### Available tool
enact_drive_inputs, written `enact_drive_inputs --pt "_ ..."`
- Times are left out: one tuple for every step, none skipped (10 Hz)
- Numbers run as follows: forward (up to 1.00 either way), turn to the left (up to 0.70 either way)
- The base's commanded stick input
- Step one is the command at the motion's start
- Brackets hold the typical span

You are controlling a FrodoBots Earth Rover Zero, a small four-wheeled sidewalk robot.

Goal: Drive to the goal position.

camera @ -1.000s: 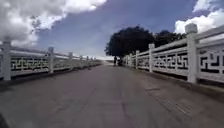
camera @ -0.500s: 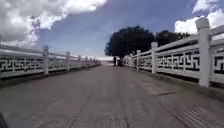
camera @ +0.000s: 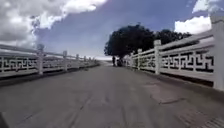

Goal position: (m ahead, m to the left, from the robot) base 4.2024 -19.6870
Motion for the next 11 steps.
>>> enact_drive_inputs --pt "0.70 0.00" --pt "0.70 0.00" --pt "0.70 0.00" --pt "0.70 0.00" --pt "0.70 0.00" --pt "0.70 0.00" --pt "0.70 0.00" --pt "0.70 0.00" --pt "0.70 0.00" --pt "0.70 0.00" --pt "0.70 0.00"
